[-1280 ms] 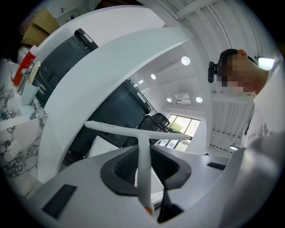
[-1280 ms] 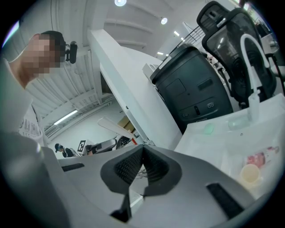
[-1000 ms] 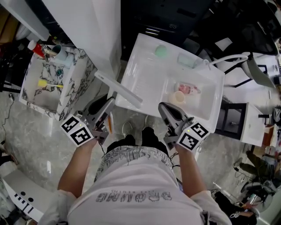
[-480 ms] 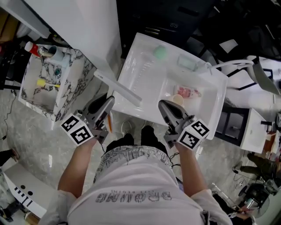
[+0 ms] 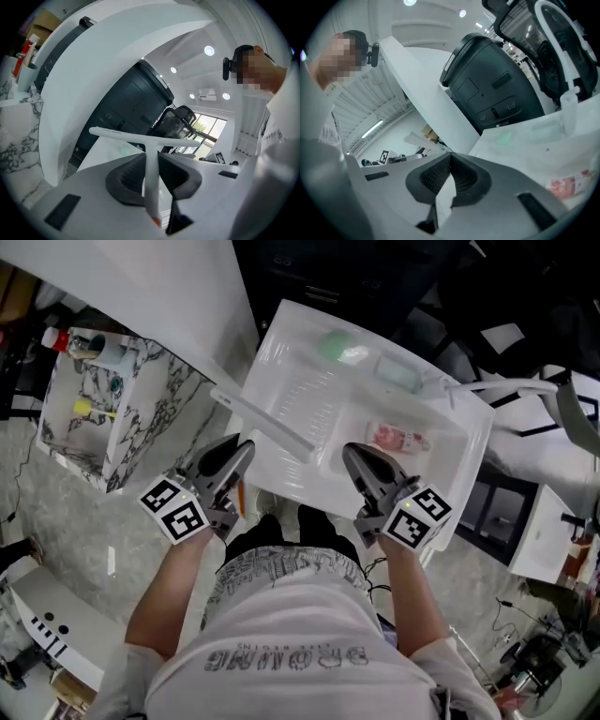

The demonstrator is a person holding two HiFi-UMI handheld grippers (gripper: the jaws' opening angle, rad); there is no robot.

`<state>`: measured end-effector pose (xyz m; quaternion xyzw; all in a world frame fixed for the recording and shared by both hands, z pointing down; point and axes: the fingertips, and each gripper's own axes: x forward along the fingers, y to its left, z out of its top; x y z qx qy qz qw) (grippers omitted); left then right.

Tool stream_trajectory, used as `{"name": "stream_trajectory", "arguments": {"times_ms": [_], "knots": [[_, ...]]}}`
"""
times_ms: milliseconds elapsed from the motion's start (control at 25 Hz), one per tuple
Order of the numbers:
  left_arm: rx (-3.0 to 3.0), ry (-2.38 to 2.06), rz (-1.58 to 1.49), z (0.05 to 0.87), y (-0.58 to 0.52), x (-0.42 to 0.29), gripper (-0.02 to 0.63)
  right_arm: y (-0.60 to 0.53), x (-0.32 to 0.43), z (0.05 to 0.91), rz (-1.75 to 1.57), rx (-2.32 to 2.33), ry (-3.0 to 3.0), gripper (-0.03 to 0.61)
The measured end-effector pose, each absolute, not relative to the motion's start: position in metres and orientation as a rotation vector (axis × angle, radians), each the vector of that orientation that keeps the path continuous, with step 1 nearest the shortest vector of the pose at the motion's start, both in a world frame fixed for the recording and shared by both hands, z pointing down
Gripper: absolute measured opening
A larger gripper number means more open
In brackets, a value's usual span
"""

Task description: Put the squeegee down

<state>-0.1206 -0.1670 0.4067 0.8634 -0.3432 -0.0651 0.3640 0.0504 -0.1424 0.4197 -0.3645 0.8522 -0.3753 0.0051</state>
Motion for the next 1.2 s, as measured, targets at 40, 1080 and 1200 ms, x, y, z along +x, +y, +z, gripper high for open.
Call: {"name": "stream_trajectory", "arguments": {"times_ms": [40, 1080, 1200], "knots": [[2.22, -0.887, -0.152, 0.412, -0.169, -0.115, 0.097, -0.145, 0.055, 0.423, -1.185, -1.139, 2.667, 0.008], [2.148, -0.934, 0.294, 0.515, -0.203, -0.024, 0.097, -0.168, 0.143, 0.493, -1.404, -1.172, 2.531, 0.008], [2.136, -0.928, 0.315, 0.524, -0.205, -0.019, 0.097, -0.168, 0.148, 0.499, -1.419, -1.18, 2.521, 0.008]]}}
